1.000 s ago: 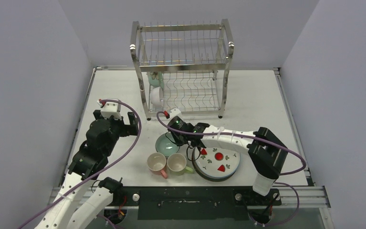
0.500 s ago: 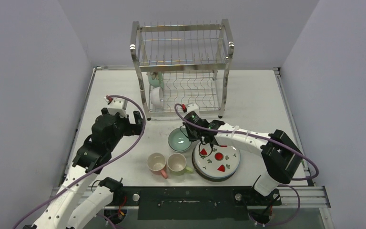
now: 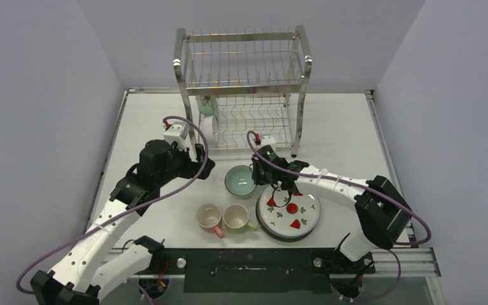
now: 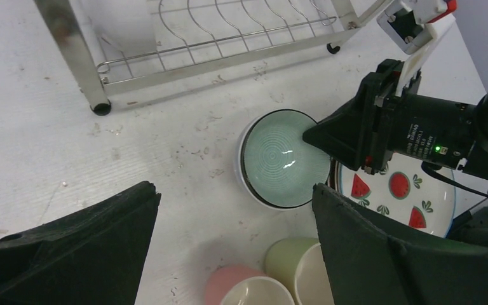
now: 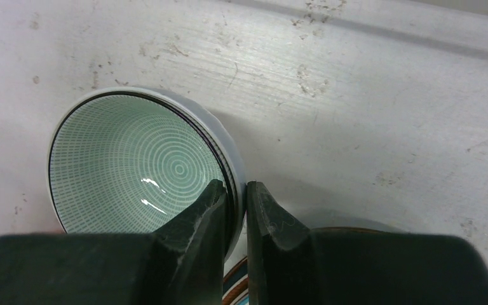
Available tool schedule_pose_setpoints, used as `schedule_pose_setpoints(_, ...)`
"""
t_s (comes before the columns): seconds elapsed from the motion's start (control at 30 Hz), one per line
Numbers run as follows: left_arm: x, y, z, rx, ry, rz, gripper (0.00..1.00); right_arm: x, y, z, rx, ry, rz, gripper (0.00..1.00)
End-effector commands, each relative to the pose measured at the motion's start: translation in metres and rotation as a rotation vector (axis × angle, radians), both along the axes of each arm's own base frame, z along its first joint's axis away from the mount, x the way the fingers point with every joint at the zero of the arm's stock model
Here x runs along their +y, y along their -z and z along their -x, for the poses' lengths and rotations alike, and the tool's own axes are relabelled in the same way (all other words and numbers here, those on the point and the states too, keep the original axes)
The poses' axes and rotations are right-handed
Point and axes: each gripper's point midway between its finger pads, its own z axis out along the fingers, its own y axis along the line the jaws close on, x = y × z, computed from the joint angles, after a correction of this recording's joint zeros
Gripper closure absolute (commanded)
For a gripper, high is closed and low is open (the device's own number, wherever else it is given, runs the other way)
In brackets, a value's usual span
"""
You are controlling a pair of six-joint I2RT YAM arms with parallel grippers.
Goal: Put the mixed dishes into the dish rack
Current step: Pick up the bowl from the center of the board.
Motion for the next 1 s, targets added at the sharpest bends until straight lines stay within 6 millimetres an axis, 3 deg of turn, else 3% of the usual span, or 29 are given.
schedule_pose_setpoints(0.0, -0.022, -0.033, -0.003, -0.050, 0.053, 0.076, 0.11, 0.035, -0.053, -0.019, -0.110, 0.019, -0.256, 1.00)
schedule_pose_setpoints(0.3, -0.039, -0.009, -0.008, 0.053, 0.087, 0.060, 0.12, 0.043, -0.043, -0.027, -0.110, 0.056, -0.294, 1.00)
schedule_pose_setpoints(0.7, -0.042, 0.020, -0.011, 0.145, 0.041, 0.054, 0.18, 0.045, -0.031, -0.027, -0.107, 0.061, -0.259, 0.93)
schedule_pose_setpoints(0.97, -0.049, 0.045, -0.014, 0.221, 0.033, 0.026, 0.29, 0.053, -0.030, -0.023, -0.112, 0.047, -0.243, 0.87)
